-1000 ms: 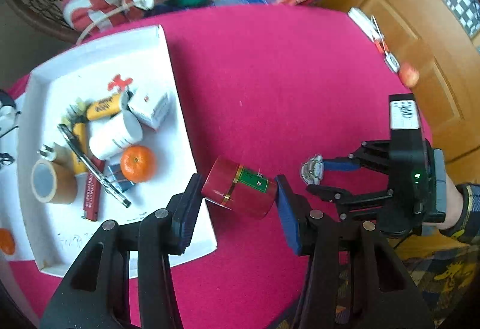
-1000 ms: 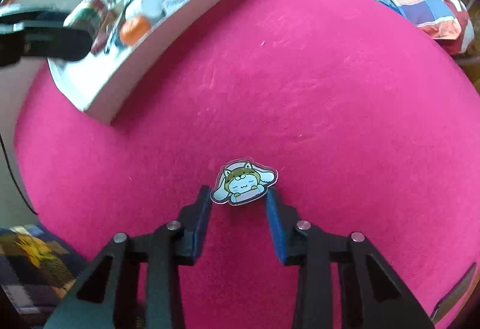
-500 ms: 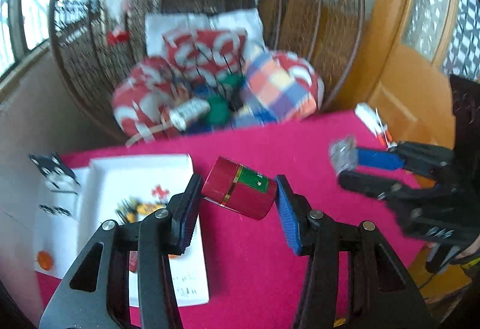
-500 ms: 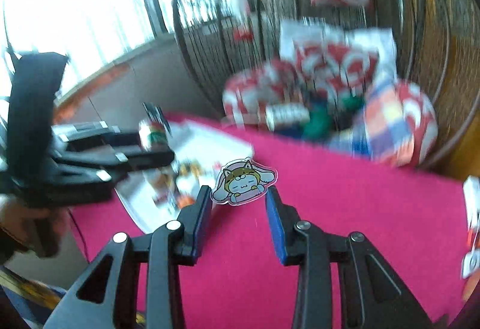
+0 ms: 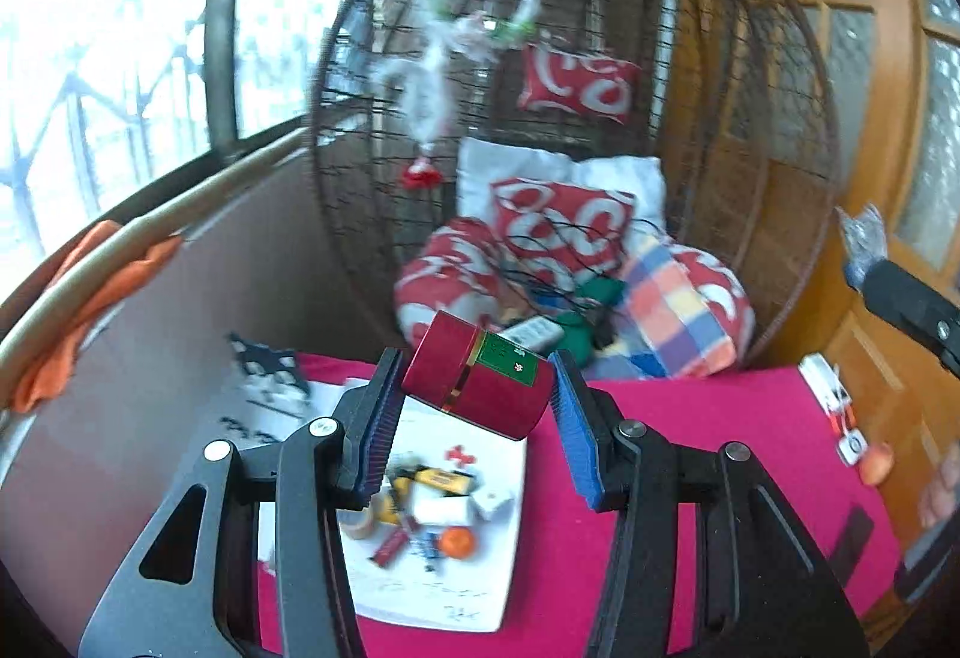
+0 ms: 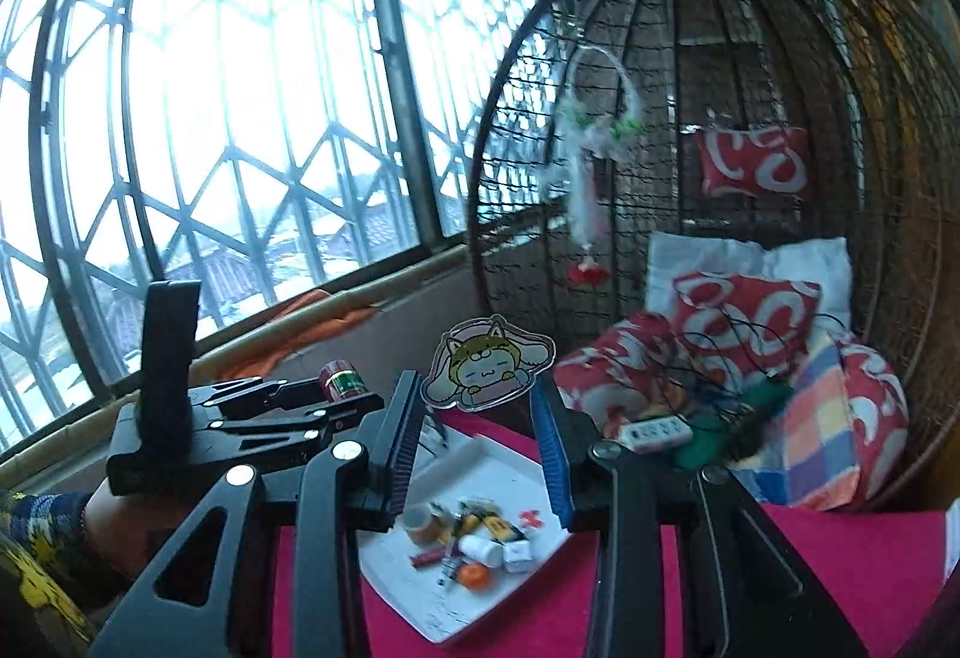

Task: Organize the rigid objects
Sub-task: 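Lift and carry the red tin and cartoon badge toward the tray with both tools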

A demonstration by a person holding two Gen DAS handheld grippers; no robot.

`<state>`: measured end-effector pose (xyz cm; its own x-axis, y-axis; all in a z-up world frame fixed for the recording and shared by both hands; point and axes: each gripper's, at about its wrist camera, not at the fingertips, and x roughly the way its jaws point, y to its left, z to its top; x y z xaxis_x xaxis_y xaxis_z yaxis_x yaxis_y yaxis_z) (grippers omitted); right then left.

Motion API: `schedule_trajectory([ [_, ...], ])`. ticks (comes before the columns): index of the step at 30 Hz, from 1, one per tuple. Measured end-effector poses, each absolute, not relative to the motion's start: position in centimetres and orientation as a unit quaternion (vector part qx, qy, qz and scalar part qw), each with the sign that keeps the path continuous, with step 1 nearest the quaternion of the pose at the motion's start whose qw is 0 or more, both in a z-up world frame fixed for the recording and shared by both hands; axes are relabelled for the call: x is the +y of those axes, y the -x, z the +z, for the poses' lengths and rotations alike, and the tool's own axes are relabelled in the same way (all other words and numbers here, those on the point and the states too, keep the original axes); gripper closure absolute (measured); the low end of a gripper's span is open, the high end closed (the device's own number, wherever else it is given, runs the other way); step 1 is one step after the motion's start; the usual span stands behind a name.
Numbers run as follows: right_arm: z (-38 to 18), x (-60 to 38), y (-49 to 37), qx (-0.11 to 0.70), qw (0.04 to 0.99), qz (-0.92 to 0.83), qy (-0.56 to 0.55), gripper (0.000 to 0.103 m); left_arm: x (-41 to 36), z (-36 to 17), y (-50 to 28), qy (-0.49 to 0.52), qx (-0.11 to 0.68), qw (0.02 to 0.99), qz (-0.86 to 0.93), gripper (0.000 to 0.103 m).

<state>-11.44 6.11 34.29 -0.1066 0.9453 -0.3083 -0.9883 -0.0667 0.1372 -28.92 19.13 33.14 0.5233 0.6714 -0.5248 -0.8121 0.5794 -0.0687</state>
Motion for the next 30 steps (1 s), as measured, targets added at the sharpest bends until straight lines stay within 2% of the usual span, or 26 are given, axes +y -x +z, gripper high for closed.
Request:
schedule_trajectory([
  [9, 33.8, 8.5, 12.9, 0.168, 0.645, 0.742, 0.071, 0.067, 20.5, 32.8, 31.8, 0.165, 0.227, 0.846, 0.453, 0.055],
  [30, 32.7, 13.0, 15.6, 0.194, 0.645, 0.735, 0.073, 0.067, 24.9, 31.6, 33.2, 0.170, 0.253, 0.847, 0.436, 0.055],
])
